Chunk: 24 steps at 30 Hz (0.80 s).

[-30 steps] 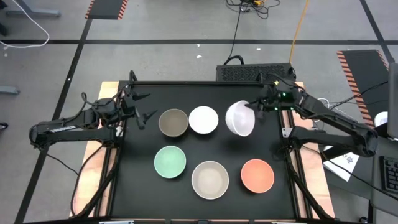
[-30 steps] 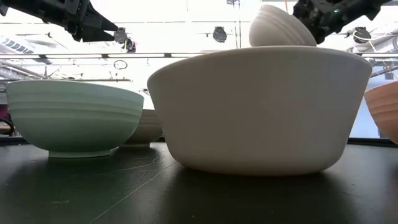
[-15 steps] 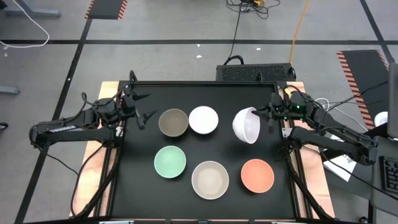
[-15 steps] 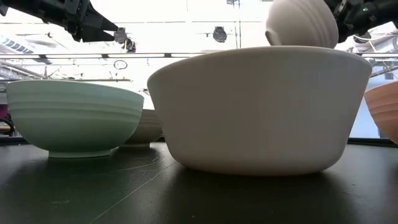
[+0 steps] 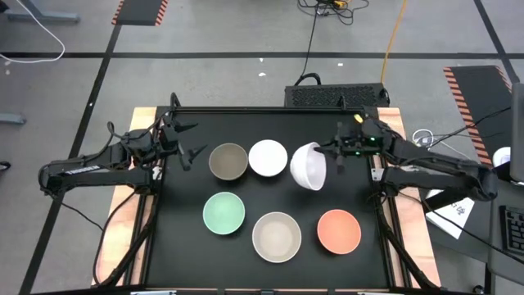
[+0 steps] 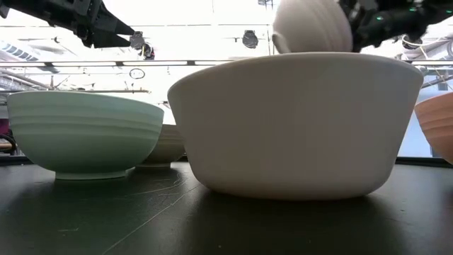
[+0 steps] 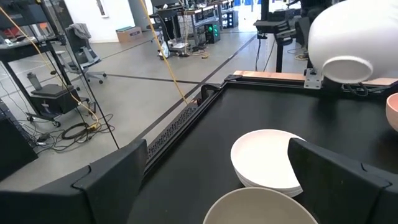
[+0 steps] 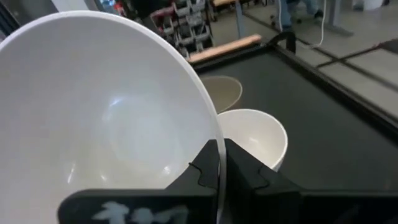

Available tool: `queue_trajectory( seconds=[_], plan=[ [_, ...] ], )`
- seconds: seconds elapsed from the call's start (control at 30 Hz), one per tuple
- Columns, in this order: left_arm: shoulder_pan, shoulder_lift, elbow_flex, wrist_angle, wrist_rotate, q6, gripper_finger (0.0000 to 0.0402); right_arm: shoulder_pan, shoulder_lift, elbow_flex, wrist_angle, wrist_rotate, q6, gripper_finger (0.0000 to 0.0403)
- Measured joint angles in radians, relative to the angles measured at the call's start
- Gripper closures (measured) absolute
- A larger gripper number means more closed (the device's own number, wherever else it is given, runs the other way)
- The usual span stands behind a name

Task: Nest bowls inside each other
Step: Stack the top right white bowl on the top left white bowl

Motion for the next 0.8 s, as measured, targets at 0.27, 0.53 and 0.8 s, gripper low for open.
queue_trajectory(
  seconds=[0.27,0.53,0.8],
  plan=[
    [0.000,0.000,0.000,0.000,0.000,-0.003,0.0009,0.010,0.228,0.193,-0.022,0.000,-0.068,0.0403],
    [0.000,0.000,0.000,0.000,0.000,-0.003,0.0009,0.010,0.453,0.463,-0.253,0.000,-0.139,0.0403],
    [0.000,0.000,0.000,-0.001,0.001,-0.003,0.0009,0.007,0.645,0.643,-0.322,-0.043,-0.181,0.0403]
  ],
)
